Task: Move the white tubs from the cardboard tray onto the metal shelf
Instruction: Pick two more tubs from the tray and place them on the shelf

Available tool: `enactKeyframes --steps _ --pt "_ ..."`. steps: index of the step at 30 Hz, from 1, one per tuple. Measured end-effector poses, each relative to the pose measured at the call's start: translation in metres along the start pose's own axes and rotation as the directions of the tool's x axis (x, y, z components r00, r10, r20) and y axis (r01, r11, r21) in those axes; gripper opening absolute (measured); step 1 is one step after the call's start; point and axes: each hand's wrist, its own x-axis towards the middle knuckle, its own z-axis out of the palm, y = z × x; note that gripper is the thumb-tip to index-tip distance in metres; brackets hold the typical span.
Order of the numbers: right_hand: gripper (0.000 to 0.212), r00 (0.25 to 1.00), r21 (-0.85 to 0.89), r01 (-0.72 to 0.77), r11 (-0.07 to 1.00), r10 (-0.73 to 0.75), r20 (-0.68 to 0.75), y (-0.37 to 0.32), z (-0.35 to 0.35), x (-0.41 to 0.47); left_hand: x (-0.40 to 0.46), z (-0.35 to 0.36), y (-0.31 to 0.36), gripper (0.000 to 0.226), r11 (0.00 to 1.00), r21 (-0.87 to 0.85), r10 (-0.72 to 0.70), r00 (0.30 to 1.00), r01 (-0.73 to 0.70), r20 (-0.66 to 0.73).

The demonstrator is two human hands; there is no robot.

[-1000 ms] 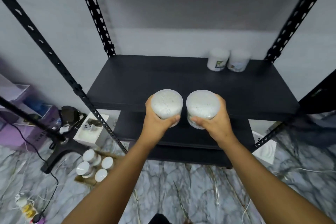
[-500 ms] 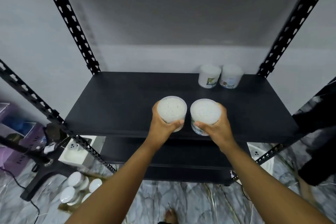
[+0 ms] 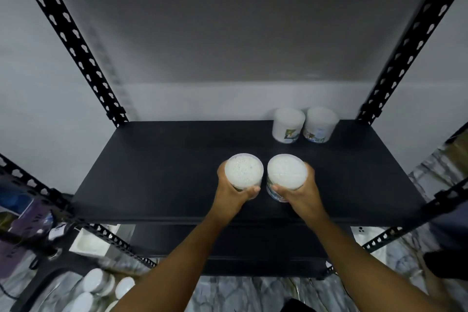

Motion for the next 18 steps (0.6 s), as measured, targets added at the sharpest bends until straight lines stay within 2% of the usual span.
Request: enactKeyframes --steps 5,9,18 --pt "0.093 0.999 -0.012 -0.008 1.0 0.009 0.035 0.003 -0.004 0.023 0.022 0.005 -0.006 0.094 0.997 0.082 0.001 1.0 -0.001 0.007" --pt "0.095 0.998 -0.028 -0.011 1.0 0.012 0.056 0.005 -0.009 0.042 0.038 0.011 -0.009 0.094 0.996 0.094 -0.007 1.0 0.004 0.028" --pt "0.095 0.997 -0.054 -0.023 0.998 0.026 0.071 0.004 -0.013 0.087 0.076 0.024 -0.001 0.09 0.998 0.059 -0.013 0.999 0.016 -0.036"
